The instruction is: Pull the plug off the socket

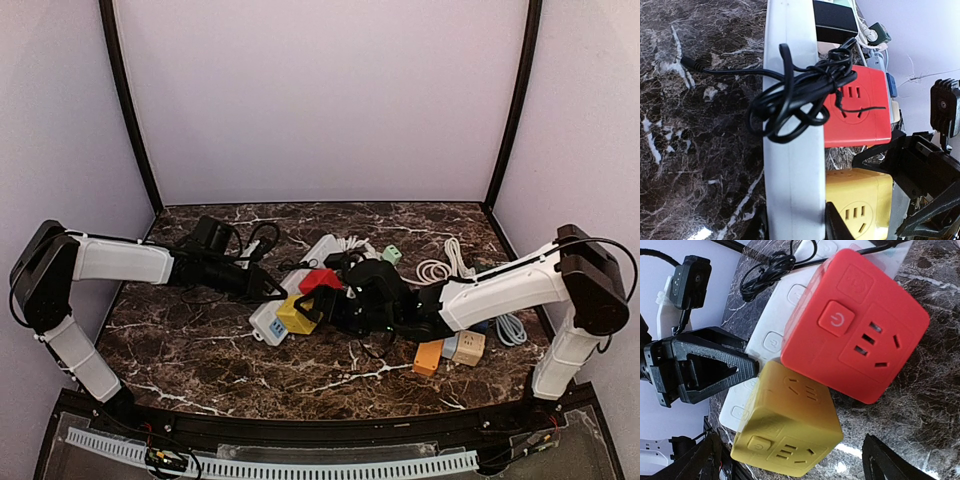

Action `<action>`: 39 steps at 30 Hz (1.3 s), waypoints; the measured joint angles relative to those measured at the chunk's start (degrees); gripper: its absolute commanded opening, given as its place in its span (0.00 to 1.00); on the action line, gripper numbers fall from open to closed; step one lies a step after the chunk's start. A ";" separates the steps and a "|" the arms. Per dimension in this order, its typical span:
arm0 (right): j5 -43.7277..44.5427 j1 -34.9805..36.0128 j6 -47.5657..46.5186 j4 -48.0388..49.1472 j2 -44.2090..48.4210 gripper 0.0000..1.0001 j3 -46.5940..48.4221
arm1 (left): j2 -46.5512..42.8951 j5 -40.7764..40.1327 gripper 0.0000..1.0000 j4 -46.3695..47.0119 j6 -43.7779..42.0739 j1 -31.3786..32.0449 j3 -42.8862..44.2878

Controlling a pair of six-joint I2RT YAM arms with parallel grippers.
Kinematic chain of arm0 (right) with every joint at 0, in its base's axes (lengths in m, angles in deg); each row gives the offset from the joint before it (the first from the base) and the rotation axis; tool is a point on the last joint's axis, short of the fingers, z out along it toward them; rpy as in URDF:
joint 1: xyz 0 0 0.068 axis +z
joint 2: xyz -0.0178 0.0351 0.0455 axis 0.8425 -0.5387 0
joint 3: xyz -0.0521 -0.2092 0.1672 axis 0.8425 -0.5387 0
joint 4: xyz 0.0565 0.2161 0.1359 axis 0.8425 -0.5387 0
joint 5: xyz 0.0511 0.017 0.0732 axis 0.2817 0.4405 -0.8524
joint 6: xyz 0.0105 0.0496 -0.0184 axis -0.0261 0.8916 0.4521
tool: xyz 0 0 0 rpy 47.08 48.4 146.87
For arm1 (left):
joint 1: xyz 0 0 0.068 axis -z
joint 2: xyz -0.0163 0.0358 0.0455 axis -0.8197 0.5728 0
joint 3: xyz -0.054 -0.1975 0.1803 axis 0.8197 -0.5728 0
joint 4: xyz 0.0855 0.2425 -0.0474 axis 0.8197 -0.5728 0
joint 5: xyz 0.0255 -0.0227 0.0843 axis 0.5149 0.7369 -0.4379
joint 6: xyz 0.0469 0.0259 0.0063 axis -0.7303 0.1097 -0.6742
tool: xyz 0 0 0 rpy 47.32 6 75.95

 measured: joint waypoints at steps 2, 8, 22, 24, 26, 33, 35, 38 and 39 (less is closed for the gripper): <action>-0.07 0.39 0.85 1.05 -0.90 0.90 0.17 | 0.00 0.46 0.01 0.46 0.26 0.33 0.00; 0.02 0.98 3.17 3.45 -2.89 0.85 0.17 | 0.00 0.83 0.01 1.31 0.48 0.74 0.00; 0.33 1.03 7.19 5.01 -3.78 0.66 0.94 | 0.00 0.42 0.01 1.33 0.26 1.40 -0.04; 0.33 1.03 7.76 4.81 -4.09 0.64 1.20 | 0.00 -0.09 0.01 1.25 -0.39 1.51 -0.04; 0.44 1.03 8.41 4.37 -4.22 0.61 1.46 | 0.00 -0.87 0.01 1.16 -1.44 1.86 -0.04; 0.28 1.03 9.90 2.71 -4.33 0.50 1.88 | -1.49 -5.86 0.01 -0.90 -6.64 3.98 0.24; 0.22 1.03 9.94 2.75 -4.33 0.44 1.97 | -2.03 -6.93 0.01 -1.38 -7.85 4.28 0.50; 0.26 1.03 10.03 2.84 -4.33 0.35 2.01 | -2.16 -7.34 0.01 -1.88 -8.98 4.37 1.01; 0.28 1.03 10.12 2.84 -4.33 0.31 2.01 | -2.16 -7.34 0.01 -2.01 -9.11 4.37 1.05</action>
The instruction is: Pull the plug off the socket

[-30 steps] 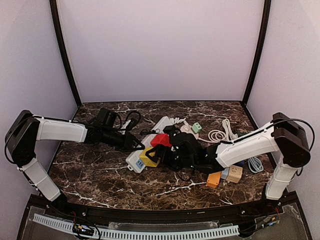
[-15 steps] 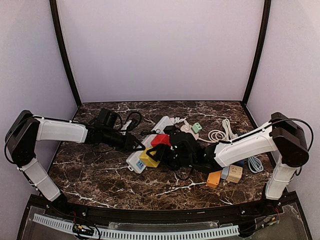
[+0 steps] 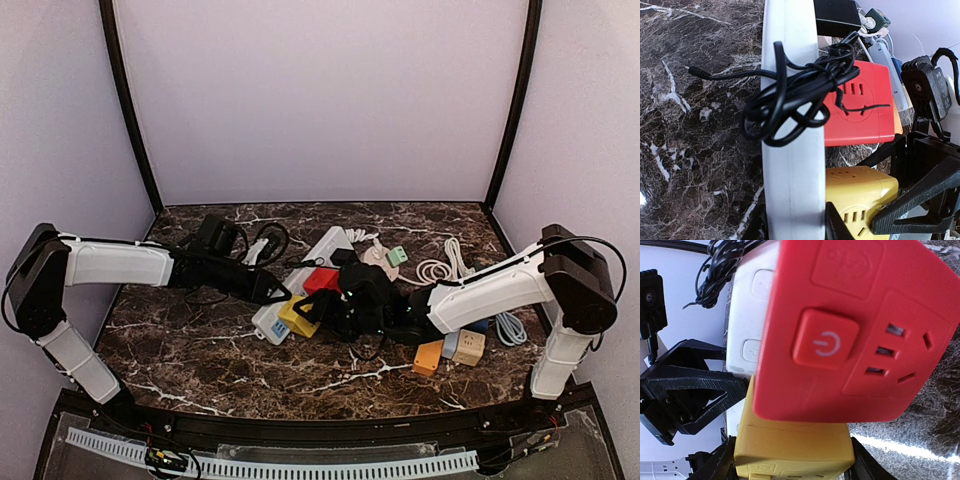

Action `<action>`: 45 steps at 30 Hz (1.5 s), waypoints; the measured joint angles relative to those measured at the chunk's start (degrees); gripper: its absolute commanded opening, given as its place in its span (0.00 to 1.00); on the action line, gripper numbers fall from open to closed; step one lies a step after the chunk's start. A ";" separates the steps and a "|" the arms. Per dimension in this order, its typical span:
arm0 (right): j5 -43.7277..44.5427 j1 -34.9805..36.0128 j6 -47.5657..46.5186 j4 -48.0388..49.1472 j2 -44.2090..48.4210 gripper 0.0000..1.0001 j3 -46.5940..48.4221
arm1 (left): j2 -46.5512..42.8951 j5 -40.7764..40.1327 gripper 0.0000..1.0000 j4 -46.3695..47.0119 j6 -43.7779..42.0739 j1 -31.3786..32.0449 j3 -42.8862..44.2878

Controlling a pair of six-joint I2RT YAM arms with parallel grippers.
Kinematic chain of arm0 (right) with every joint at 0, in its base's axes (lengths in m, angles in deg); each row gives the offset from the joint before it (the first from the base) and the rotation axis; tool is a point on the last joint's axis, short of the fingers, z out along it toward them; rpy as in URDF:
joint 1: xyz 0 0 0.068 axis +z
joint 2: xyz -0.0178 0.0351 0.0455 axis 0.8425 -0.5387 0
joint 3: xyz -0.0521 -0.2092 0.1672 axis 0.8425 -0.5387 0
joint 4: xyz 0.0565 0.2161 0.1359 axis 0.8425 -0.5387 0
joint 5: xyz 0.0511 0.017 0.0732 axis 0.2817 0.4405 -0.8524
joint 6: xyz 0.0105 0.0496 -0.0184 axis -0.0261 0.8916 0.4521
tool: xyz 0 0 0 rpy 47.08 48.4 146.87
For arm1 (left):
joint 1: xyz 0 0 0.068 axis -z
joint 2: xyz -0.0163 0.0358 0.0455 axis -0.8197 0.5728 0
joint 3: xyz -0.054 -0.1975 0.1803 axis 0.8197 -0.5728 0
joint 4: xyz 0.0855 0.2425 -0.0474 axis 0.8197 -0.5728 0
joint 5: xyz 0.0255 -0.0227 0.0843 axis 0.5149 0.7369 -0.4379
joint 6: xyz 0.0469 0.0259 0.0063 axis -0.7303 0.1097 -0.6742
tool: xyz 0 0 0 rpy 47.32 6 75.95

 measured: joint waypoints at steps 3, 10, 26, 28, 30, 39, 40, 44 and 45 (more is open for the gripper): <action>0.00 0.00 0.33 0.02 0.00 0.12 -0.02 | 0.00 0.13 0.01 -0.22 -0.04 0.00 0.09; 0.20 0.00 0.35 0.70 0.02 0.00 -0.37 | 0.00 0.26 0.01 -1.64 -0.59 -0.04 0.92; 1.09 0.42 -0.07 7.78 2.62 0.00 -5.92 | 0.00 5.68 0.01 -2.10 0.00 -1.86 1.18; 1.16 0.42 -0.02 7.78 2.62 0.00 -5.92 | 0.00 5.53 0.01 -2.10 -0.02 -1.84 1.18; 1.25 0.42 0.09 7.78 2.62 0.00 -5.92 | 0.00 5.14 0.01 -2.10 -0.09 -1.84 1.18; 1.20 0.55 0.24 5.97 2.62 0.00 -4.85 | -1.95 -2.80 0.01 -4.76 -4.07 0.72 2.05; 1.20 0.55 0.33 5.75 2.62 0.00 -4.61 | -2.27 -3.74 0.01 -5.27 -4.70 1.01 2.36; 1.25 0.55 0.42 5.31 2.62 0.00 -4.02 | -3.08 -6.36 0.01 -6.25 -6.91 1.70 3.02; 1.25 0.55 0.50 5.14 2.62 0.00 -3.91 | -3.21 -6.84 0.01 -6.36 -7.30 1.84 3.02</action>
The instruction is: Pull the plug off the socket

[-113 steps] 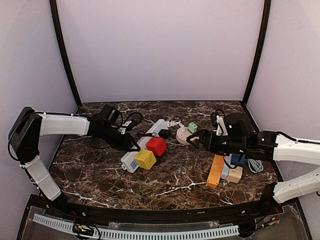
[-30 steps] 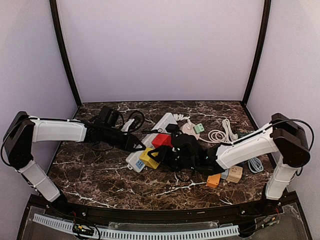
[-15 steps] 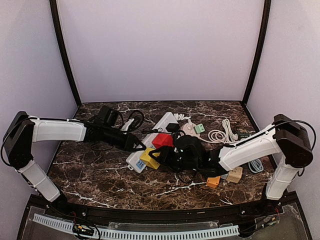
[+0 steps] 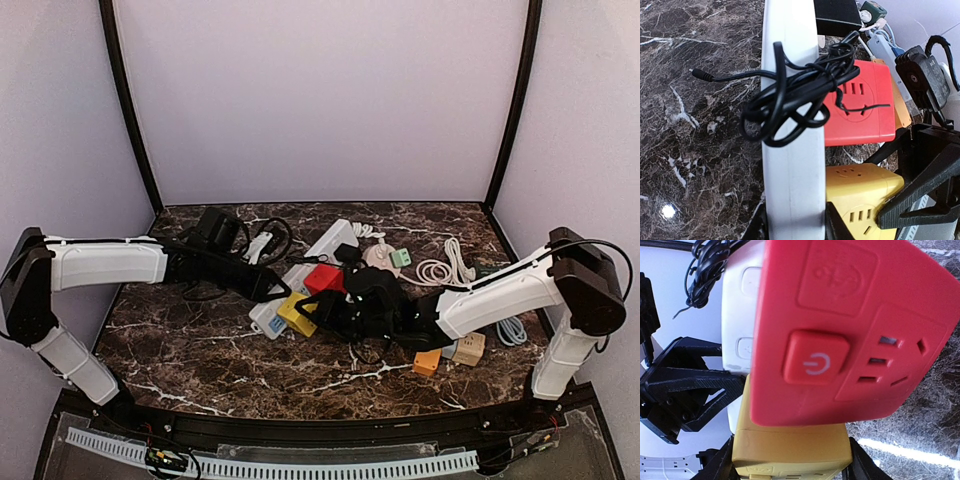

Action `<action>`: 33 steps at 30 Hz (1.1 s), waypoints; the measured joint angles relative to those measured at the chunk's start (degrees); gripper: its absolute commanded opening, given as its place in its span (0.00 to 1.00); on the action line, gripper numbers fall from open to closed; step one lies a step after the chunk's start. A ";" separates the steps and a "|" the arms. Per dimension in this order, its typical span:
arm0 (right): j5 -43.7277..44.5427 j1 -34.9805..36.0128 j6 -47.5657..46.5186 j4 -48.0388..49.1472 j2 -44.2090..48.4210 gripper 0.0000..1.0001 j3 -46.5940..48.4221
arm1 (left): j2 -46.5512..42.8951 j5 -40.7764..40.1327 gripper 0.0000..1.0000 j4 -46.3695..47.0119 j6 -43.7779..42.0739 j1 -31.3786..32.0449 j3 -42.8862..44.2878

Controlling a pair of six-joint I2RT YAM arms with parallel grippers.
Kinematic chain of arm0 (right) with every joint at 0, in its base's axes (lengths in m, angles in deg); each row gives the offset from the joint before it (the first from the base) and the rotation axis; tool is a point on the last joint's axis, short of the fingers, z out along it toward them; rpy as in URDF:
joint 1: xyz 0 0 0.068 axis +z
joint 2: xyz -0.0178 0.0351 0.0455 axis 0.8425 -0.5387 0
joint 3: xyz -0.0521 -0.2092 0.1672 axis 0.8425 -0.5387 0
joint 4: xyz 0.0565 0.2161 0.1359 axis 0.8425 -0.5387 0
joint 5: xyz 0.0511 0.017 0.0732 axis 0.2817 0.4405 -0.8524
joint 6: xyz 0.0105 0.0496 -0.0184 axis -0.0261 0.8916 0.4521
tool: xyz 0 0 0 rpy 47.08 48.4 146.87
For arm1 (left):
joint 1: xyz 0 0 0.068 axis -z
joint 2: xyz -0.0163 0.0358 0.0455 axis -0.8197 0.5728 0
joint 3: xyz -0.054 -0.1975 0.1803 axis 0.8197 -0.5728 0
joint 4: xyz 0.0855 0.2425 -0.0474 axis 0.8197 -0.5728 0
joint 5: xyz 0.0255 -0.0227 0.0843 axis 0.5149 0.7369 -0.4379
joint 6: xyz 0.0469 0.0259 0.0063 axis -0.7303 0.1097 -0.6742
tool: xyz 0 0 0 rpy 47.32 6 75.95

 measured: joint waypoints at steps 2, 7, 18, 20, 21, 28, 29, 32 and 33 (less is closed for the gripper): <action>-0.07 0.04 0.00 -0.07 0.00 0.00 0.04 | -0.24 -0.85 0.01 -0.46 -0.59 0.15 0.11; 0.26 0.17 -0.22 -0.24 0.00 0.00 0.26 | -0.33 -2.32 0.01 -1.95 -1.57 0.46 0.44; 0.42 0.20 0.09 0.48 0.00 0.00 0.24 | -0.33 0.42 0.01 -2.05 0.26 -1.14 0.52; 0.44 0.22 0.31 0.90 0.00 0.00 0.24 | -0.33 1.92 0.01 -2.03 1.51 -2.14 0.52; 0.46 0.26 0.42 1.14 0.00 0.00 0.24 | -0.33 2.43 0.01 -2.01 1.97 -2.51 0.52; 0.50 0.83 0.74 1.57 -0.24 0.00 0.42 | -0.33 4.28 0.01 -1.90 5.42 -4.07 -0.11; 0.59 0.94 0.76 1.51 -0.35 0.00 0.50 | -0.33 4.44 0.01 -1.95 5.62 -4.20 -0.15; 1.01 1.07 0.96 1.42 -0.72 0.00 0.96 | -0.33 4.50 0.01 -1.95 6.05 -4.55 -0.15; 1.09 1.07 0.98 1.40 -0.74 0.00 1.01 | -0.33 4.48 0.01 -1.92 6.14 -4.61 -0.15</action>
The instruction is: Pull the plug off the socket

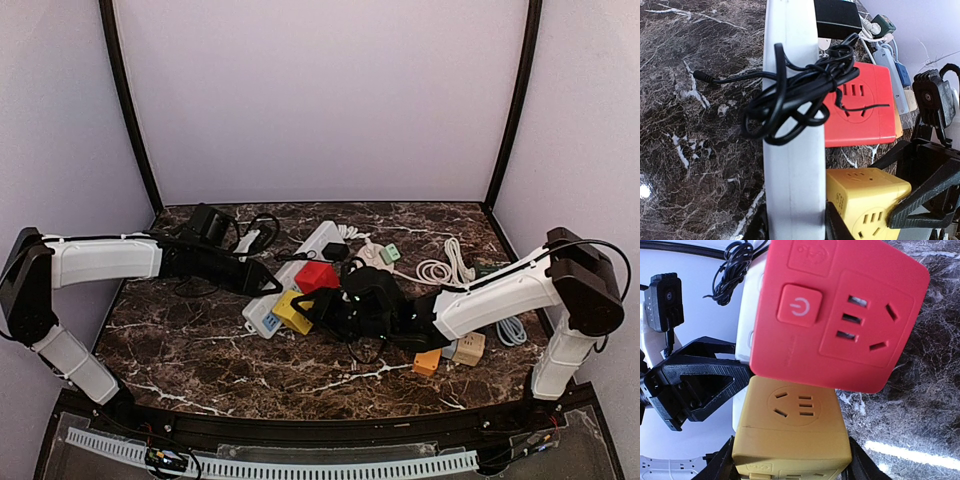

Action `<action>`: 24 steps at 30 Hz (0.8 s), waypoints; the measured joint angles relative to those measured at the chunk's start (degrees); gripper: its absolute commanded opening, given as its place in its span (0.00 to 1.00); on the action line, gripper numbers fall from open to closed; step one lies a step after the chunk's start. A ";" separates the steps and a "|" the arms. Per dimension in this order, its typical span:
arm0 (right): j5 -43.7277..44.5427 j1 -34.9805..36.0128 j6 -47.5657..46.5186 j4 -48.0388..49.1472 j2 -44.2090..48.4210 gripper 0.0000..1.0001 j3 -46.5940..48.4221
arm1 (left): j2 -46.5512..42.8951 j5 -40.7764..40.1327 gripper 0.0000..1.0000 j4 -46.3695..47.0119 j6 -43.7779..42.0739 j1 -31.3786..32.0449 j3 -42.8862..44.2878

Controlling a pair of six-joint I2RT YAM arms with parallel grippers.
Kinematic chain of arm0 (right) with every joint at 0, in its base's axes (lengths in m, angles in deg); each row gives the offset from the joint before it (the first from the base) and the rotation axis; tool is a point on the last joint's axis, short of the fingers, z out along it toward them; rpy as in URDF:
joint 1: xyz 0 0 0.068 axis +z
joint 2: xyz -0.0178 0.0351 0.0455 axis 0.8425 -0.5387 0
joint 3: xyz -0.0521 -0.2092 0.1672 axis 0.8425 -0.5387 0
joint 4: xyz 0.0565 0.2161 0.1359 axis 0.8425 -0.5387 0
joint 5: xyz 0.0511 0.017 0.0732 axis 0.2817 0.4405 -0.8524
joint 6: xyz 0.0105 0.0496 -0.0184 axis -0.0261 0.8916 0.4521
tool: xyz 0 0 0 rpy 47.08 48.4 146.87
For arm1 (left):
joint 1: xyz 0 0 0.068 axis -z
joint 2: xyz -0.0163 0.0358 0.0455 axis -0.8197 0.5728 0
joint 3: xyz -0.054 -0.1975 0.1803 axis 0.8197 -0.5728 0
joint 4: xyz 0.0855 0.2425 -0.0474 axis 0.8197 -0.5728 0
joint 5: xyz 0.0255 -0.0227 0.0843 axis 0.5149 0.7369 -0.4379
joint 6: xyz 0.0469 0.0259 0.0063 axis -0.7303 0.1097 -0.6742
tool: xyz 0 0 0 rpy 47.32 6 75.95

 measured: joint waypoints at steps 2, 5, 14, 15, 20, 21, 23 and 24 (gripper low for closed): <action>0.15 0.07 0.02 0.00 0.00 0.00 0.00 | 0.00 0.00 0.01 0.00 0.07 0.00 0.00; 0.31 0.11 0.04 -0.04 0.00 0.00 0.00 | 0.00 -0.02 0.00 -0.02 0.04 0.00 0.00; 3.19 0.24 -2.19 -3.41 1.77 0.00 -0.07 | 0.11 -4.37 0.01 -0.76 -1.99 0.02 0.00; 3.93 0.24 -2.75 -4.22 2.38 0.00 -0.09 | 0.39 -6.21 0.01 -1.36 -2.36 -0.28 0.02; 7.10 0.24 -4.68 -7.17 5.38 0.00 -0.13 | 1.81 -9.75 0.01 -3.13 -4.94 -0.70 0.02; 7.52 0.24 -4.83 -7.34 5.70 0.00 -0.13 | 1.81 -9.99 0.01 -3.13 -5.03 -0.55 0.04; 8.20 0.24 -5.22 -7.69 6.49 0.00 -0.37 | 1.81 -10.12 0.01 -3.13 -5.35 -0.50 0.04; 8.57 0.24 -5.40 -8.04 6.86 0.00 -0.48 | 1.81 -10.10 0.01 -3.08 -5.49 -0.52 0.04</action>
